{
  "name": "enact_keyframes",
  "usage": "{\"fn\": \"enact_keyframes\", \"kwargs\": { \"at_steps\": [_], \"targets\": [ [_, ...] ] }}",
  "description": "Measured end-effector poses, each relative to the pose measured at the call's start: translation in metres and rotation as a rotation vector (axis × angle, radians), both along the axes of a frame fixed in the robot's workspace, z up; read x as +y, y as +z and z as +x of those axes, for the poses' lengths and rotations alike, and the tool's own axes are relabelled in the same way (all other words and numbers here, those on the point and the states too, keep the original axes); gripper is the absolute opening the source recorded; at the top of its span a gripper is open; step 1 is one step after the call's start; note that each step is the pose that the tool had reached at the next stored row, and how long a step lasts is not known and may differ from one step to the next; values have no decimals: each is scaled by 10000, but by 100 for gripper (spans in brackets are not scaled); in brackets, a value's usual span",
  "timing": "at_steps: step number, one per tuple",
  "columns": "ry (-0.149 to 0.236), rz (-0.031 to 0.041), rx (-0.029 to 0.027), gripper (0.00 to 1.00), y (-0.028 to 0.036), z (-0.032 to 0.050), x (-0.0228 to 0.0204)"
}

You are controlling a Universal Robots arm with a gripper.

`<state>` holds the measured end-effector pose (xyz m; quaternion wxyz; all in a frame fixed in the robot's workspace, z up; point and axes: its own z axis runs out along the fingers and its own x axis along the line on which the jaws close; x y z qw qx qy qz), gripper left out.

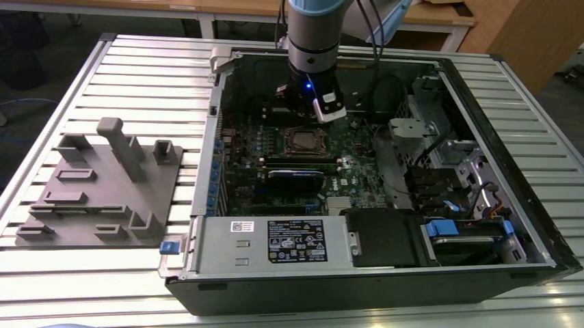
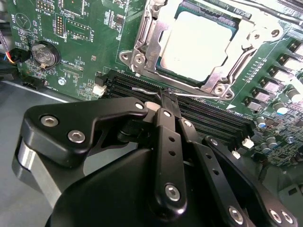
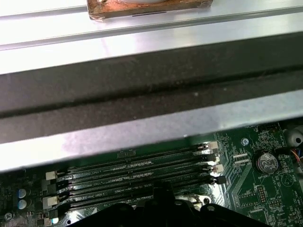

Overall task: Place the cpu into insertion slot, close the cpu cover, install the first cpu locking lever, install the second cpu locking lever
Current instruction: 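Install the first cpu locking lever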

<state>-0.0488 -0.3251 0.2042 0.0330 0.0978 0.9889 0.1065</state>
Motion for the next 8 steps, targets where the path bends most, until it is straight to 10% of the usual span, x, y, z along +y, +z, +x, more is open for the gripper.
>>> {"fn": "enact_keyframes", "kwargs": {
  "at_steps": [8],
  "targets": [
    [-201, -92, 0, 10, 1, 1, -1]
  ]
}}
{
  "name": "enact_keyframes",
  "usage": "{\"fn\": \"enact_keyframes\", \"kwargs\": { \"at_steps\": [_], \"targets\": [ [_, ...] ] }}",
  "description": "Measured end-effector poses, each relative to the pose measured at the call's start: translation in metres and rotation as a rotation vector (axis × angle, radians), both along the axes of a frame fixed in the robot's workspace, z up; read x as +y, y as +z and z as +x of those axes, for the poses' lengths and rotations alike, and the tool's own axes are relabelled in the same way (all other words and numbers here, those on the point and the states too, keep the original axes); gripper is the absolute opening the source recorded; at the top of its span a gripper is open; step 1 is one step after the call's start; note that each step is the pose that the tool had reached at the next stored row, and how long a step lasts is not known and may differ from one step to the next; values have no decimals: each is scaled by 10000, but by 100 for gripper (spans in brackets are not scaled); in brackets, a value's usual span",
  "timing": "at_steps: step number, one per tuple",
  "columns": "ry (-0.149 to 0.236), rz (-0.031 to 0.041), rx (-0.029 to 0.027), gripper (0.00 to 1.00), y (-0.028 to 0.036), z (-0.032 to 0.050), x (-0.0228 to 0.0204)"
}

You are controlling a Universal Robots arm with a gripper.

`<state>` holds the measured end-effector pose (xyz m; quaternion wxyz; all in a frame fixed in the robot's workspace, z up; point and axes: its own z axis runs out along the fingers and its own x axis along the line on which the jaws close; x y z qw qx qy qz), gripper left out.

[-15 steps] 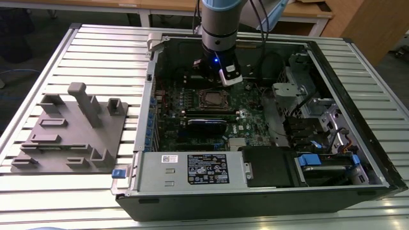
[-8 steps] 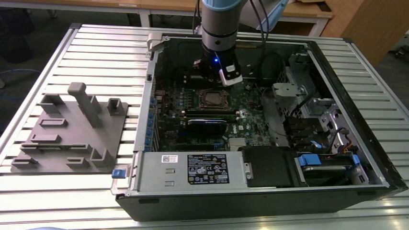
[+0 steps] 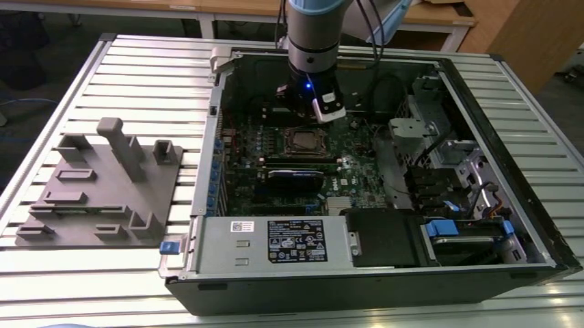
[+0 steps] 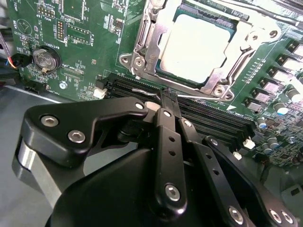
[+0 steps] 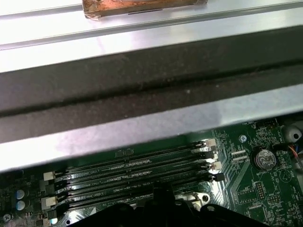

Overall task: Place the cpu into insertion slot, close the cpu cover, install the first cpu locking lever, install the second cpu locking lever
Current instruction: 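Install the first cpu locking lever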

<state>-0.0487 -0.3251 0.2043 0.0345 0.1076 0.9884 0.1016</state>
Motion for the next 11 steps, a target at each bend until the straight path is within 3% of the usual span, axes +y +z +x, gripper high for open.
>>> {"fn": "enact_keyframes", "kwargs": {
  "at_steps": [11],
  "targets": [
    [-622, -2, 0, 10, -8, 0, 34]
  ]
}}
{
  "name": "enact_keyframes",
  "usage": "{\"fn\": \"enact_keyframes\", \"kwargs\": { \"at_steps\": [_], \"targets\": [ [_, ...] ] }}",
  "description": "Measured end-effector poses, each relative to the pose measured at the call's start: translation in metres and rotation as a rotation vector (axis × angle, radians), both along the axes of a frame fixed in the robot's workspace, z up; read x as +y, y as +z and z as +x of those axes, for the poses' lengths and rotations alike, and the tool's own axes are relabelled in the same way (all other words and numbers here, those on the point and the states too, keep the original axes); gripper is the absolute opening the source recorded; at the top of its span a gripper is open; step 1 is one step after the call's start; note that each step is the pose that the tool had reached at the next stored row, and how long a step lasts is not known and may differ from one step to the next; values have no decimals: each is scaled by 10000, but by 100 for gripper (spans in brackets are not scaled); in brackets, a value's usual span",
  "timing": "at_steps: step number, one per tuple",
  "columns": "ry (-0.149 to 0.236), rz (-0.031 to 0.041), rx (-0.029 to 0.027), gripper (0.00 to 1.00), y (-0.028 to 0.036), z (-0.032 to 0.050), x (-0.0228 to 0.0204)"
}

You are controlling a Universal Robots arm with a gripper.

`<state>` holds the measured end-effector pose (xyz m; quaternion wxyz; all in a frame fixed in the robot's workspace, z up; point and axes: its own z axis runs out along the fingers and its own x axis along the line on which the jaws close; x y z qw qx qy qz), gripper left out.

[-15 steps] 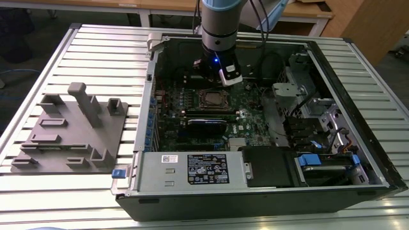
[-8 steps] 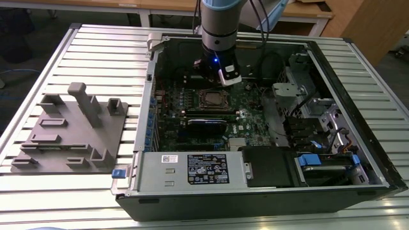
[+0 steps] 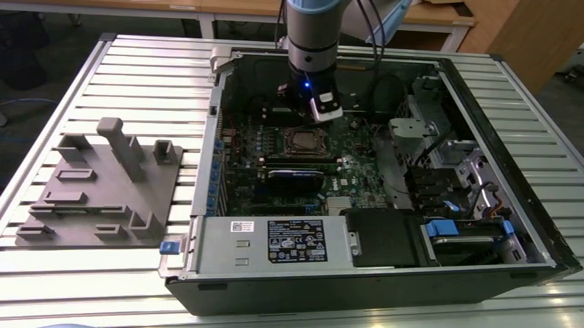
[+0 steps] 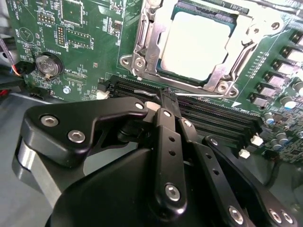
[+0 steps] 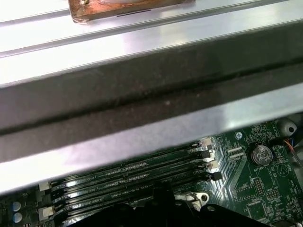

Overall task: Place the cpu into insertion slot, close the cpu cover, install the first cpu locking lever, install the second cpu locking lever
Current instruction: 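Install the first cpu locking lever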

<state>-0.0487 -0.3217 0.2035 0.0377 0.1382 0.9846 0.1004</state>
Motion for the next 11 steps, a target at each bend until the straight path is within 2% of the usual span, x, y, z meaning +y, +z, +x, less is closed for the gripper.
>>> {"fn": "enact_keyframes", "kwargs": {
  "at_steps": [11],
  "targets": [
    [-86, -4, -11, 10, -1, 0, 5]
  ]
}}
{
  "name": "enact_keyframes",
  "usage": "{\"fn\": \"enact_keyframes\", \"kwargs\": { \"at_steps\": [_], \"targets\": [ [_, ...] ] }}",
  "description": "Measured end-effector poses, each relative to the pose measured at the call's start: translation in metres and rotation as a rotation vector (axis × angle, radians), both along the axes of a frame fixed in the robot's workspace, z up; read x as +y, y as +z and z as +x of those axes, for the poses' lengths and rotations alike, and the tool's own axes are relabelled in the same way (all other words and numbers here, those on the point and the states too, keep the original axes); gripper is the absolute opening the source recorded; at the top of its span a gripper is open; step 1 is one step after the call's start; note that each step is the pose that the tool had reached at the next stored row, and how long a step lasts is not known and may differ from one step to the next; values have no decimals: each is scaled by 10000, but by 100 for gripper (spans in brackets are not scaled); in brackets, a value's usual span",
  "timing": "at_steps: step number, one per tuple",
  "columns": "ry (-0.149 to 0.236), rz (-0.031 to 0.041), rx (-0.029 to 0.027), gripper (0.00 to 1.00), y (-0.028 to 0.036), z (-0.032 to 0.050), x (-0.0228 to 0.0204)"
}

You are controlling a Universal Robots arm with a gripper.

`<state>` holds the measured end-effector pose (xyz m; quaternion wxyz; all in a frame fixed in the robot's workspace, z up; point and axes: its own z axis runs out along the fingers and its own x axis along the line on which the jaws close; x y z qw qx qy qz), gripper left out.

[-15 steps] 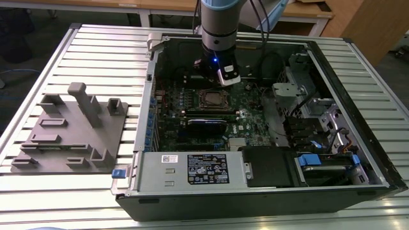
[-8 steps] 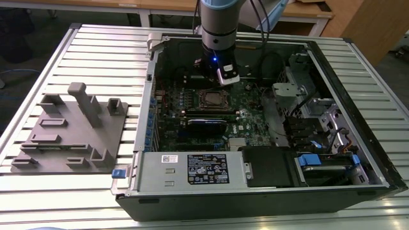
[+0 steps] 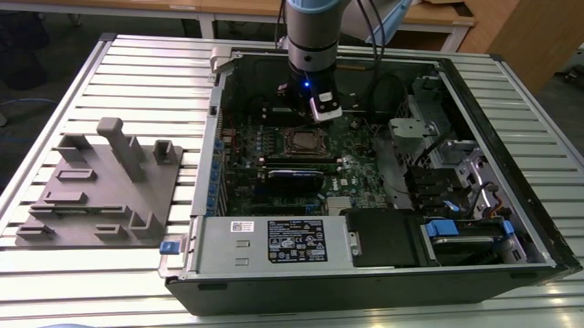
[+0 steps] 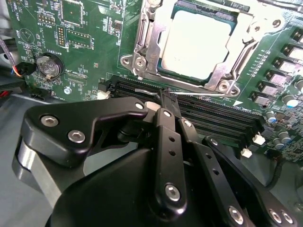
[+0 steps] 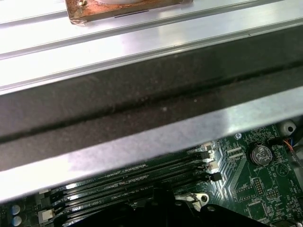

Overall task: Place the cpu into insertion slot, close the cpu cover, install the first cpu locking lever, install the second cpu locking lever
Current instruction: 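Install the first cpu locking lever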

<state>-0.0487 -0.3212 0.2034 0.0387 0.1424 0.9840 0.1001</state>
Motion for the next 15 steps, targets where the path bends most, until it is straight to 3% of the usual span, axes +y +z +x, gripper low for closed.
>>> {"fn": "enact_keyframes", "kwargs": {
  "at_steps": [15],
  "targets": [
    [-5, 2, -59, 10, -4, -4, 3]
  ]
}}
